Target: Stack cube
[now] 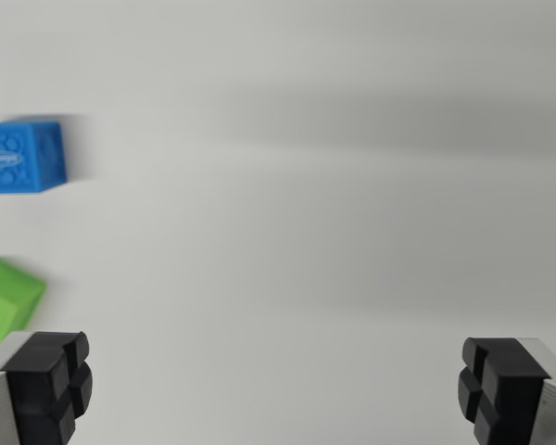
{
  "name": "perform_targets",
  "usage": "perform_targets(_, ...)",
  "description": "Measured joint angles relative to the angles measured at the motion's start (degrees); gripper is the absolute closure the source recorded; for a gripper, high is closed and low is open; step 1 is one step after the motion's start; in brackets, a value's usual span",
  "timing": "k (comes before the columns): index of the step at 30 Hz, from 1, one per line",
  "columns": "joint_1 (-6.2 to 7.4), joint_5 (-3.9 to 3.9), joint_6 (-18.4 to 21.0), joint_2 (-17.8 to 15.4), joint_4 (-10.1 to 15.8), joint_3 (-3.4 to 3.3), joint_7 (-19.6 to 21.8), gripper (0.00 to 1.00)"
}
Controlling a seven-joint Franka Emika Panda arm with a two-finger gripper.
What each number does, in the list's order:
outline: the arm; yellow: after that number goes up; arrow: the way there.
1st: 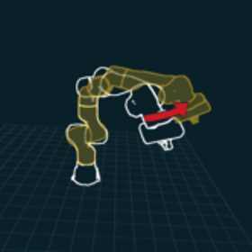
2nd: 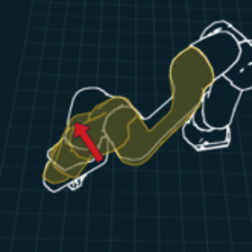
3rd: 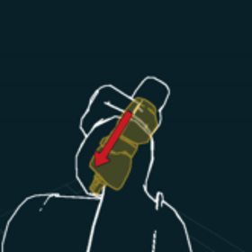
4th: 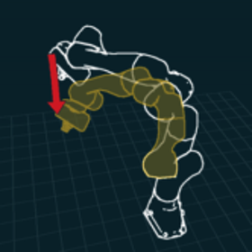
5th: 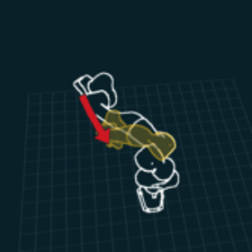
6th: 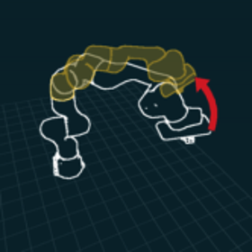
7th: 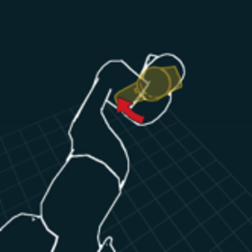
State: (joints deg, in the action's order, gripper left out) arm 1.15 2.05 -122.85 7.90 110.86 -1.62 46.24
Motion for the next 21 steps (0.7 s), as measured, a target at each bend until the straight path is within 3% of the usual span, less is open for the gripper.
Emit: perform_targets(21,2.39,0.00,-4.1,3.3,1.7,0.75,3.0,0.00)
